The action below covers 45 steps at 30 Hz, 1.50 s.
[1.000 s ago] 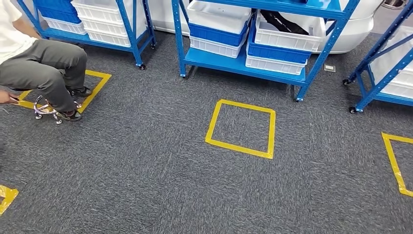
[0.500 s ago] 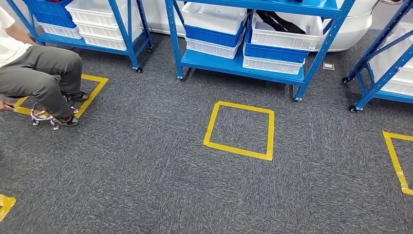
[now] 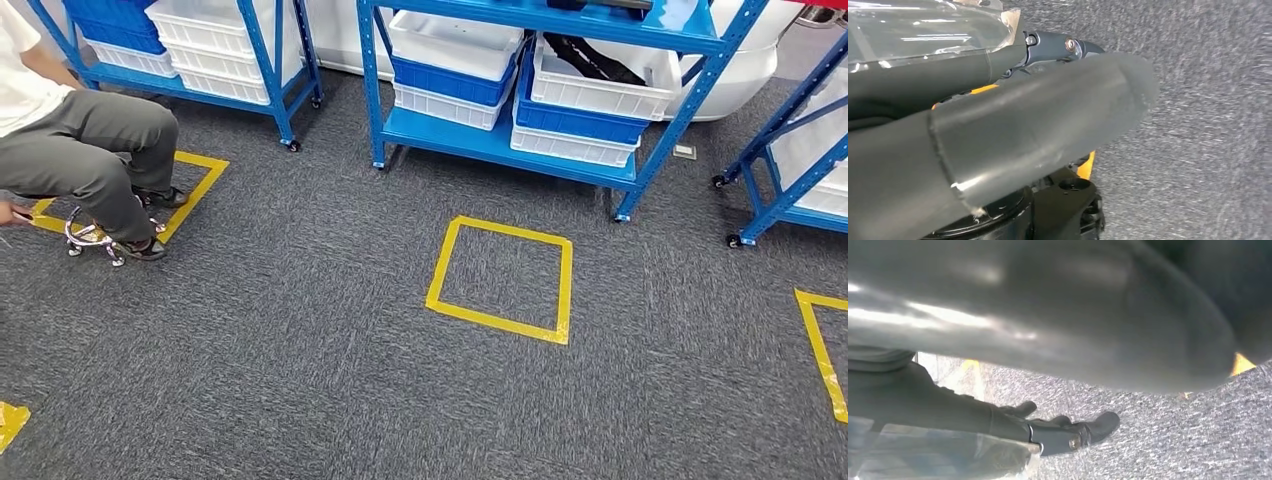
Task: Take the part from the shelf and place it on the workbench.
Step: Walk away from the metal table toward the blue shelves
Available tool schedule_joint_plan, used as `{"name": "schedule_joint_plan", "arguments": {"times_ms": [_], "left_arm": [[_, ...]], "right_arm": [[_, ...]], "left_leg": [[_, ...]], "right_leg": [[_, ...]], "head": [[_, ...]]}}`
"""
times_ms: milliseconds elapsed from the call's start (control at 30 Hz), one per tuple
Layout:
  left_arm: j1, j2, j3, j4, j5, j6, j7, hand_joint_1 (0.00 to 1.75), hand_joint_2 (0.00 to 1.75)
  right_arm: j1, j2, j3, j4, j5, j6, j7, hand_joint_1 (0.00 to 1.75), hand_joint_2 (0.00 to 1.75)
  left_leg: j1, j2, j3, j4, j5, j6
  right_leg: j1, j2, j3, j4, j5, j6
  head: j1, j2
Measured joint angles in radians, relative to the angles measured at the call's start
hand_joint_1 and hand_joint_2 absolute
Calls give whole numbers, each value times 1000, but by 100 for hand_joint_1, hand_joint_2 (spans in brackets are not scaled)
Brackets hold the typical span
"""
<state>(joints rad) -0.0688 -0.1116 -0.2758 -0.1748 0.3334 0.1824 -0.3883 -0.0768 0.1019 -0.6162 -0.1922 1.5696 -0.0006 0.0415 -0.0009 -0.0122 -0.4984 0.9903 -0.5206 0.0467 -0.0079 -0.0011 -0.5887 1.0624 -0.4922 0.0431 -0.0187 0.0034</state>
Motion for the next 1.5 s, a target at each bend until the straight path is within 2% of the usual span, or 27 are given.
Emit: {"name": "schedule_joint_plan", "arguments": {"times_ms": [33,100,200,233,300,333,367,400,467,500,567,633,700,767,833,900,933,1000,1067,1133,1200,1267,1333,1400,1433,1467,1500], "left_arm": [[0,0,0,0,0,-1,0,0,0],[-1,0,0,0,0,-1,-1,0,0],[-2,1,0,-1,0,-1,-1,0,0],[-3,1,0,-1,0,-1,-1,0,0],[-1,1,0,-1,0,-7,-2,0,0],[1,1,0,-1,0,-10,-2,0,0],[3,1,0,-1,0,-12,-3,0,0],[4,2,0,-1,0,-13,-5,0,0],[5,3,0,-1,0,-13,-7,0,0],[4,4,0,-1,0,-13,-8,0,0],[1,4,0,-1,0,-13,-9,0,0],[0,4,0,-2,0,-13,-9,0,0],[2,3,0,-3,0,-13,-8,0,0],[3,3,1,-4,0,-13,-7,0,0],[5,3,1,-4,0,-13,-7,0,0],[8,2,1,-4,0,-13,-6,0,0],[10,1,1,-4,0,-13,-6,0,0],[13,0,2,-3,0,-14,-6,0,0],[10,0,3,-4,1,-13,-6,0,0],[-1,-2,3,-8,1,-11,-6,0,0],[-12,-4,3,-13,0,-10,-7,0,0],[-16,-5,3,-14,0,-9,-7,0,0],[-10,-5,3,-14,0,-9,-6,0,0],[0,-4,3,-13,0,-9,-4,0,0],[5,-3,3,-13,0,-9,-3,0,0],[10,-2,3,-12,0,-9,-2,0,0],[14,1,3,-9,0,-9,-2,0,0]], "right_arm": [[1,-1,1,0,0,0,0,0,0],[2,-1,2,0,0,0,1,0,0],[3,-1,4,0,0,0,2,0,0],[3,0,4,0,0,0,2,0,0],[3,-1,6,0,0,0,2,0,0],[4,-1,6,0,0,0,2,0,0],[5,-1,6,0,0,0,2,0,0],[7,-1,6,0,0,0,2,0,0],[8,0,6,0,0,0,2,0,0],[8,1,6,0,0,0,2,0,0],[5,2,6,0,0,0,2,0,0],[3,2,6,-1,0,0,2,0,0],[2,2,6,-1,-1,1,2,0,0],[1,2,6,-1,-1,2,2,0,0],[2,2,6,-1,-1,2,1,0,0],[5,0,6,-1,-2,2,-1,0,0],[7,0,6,-1,-2,2,-1,0,0],[11,-1,6,-1,-1,2,-2,0,0],[11,-1,6,-1,-1,2,-2,0,0],[4,-4,6,-3,-1,2,-1,0,0],[0,-8,7,-6,0,2,0,0,0],[-1,-9,7,-6,0,0,0,0,0],[4,-9,8,-6,0,-6,3,0,0],[15,-8,14,-6,0,-15,7,0,0],[20,-7,18,-6,0,-18,8,0,0],[23,-6,21,-6,0,-20,9,0,0],[25,-3,24,-4,0,-22,9,0,0]], "left_leg": [[-3,-1,5,0,-9,-5],[-5,-2,10,0,-23,-14],[3,3,-1,40,-47,-31],[6,4,-27,90,-67,-37],[11,6,-113,229,-110,-49],[15,7,-156,283,-114,-53],[17,8,-185,306,-99,-56],[20,9,-195,288,-64,-57],[22,12,-164,163,31,-55],[19,14,-142,103,59,-52],[11,16,-113,42,64,-39],[4,9,-83,23,47,-19],[4,3,-38,1,35,4],[5,3,-2,-10,12,15],[4,2,26,-11,-16,13],[3,2,59,-11,-44,10],[3,2,79,-12,-59,8],[3,2,122,-18,-89,2],[3,1,157,-27,-115,-8],[3,1,174,-14,-117,-19],[5,4,135,74,-88,-27],[8,8,29,215,-76,-36],[11,9,-89,307,-126,-44],[11,9,-177,308,-189,-45],[8,9,-206,278,-191,-40],[4,9,-227,230,-149,-31],[-2,8,-241,167,-57,-19]], "right_leg": [[2,0,17,-37,14,-7],[6,2,29,-50,13,-27],[-5,4,46,-56,6,-49],[-8,4,53,-58,0,-57],[-8,4,66,-59,-17,-69],[-8,4,74,-59,-27,-70],[-9,4,84,-59,-38,-69],[-10,4,97,-59,-49,-67],[-13,5,129,-61,-72,-61],[-13,6,143,-64,-84,-55],[-12,6,173,-74,-96,-37],[-10,5,201,-73,-82,-12],[-11,3,196,-29,-70,1],[-12,3,133,69,-91,-6],[-10,3,39,165,-135,-14],[-7,3,-18,167,-148,-11],[-5,2,-24,124,-124,-3],[-1,-1,-11,30,-34,8],[8,-5,12,-7,8,-9],[12,-2,36,-16,-13,-39],[5,2,68,-27,-28,-60],[0,3,101,-44,-44,-71],[-1,7,138,-61,-63,-71],[-2,14,185,-82,-87,-68],[-1,16,209,-92,-100,-66],[0,18,234,-103,-115,-65],[1,19,258,-113,-131,-63]], "head": [[-1,0],[-1,0],[-3,0],[-4,0],[-5,0],[-5,0],[-5,0],[-5,0],[-5,0],[-5,0],[-6,0],[-7,0],[-6,0],[-2,0],[1,0],[2,0],[2,0],[1,0],[-1,0],[-2,0],[-5,0],[-8,0],[-9,0],[-9,0],[-9,0],[-9,0],[-8,0]]}}
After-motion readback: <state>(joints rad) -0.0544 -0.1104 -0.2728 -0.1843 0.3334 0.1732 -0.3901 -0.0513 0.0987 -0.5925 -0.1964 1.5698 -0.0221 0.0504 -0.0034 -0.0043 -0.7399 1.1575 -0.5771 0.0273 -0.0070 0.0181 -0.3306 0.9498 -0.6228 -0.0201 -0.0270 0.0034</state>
